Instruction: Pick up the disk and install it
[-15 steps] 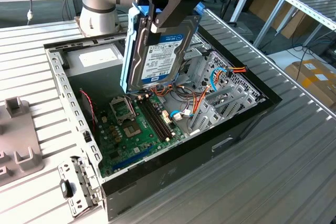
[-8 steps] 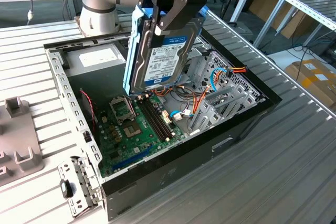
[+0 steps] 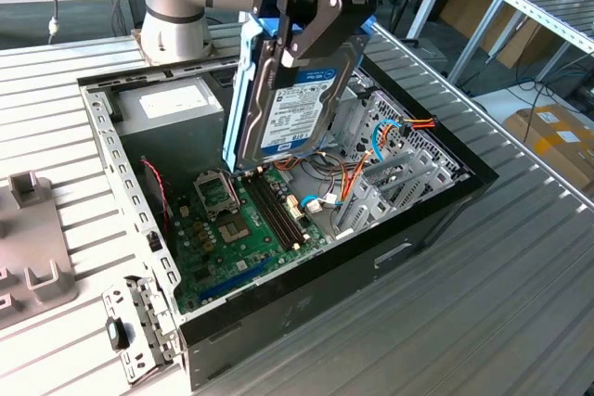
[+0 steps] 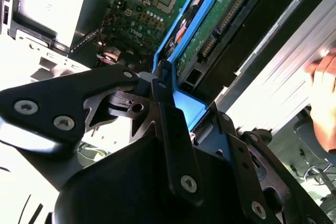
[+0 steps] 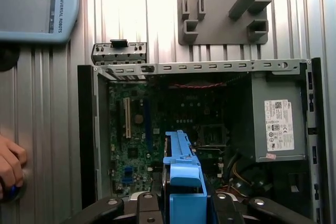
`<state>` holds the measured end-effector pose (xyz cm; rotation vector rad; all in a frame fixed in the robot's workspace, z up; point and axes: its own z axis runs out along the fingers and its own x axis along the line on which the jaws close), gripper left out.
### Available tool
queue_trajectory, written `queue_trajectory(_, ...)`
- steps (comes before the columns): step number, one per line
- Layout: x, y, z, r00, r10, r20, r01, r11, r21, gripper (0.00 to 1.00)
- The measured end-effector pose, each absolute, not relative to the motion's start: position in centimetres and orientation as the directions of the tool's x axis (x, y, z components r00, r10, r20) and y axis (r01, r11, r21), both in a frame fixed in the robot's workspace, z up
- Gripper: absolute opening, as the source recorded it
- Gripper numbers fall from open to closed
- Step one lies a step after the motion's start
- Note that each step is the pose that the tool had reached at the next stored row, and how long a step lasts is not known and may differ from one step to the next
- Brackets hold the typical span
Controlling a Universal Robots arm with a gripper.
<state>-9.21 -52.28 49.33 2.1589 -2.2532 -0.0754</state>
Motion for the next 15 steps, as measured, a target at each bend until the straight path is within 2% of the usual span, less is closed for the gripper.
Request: queue_trajectory(15,-8.57,-53.34,49.31,-0.043,-0.999,-0.019,-0.998,0.042,0.049,0.37)
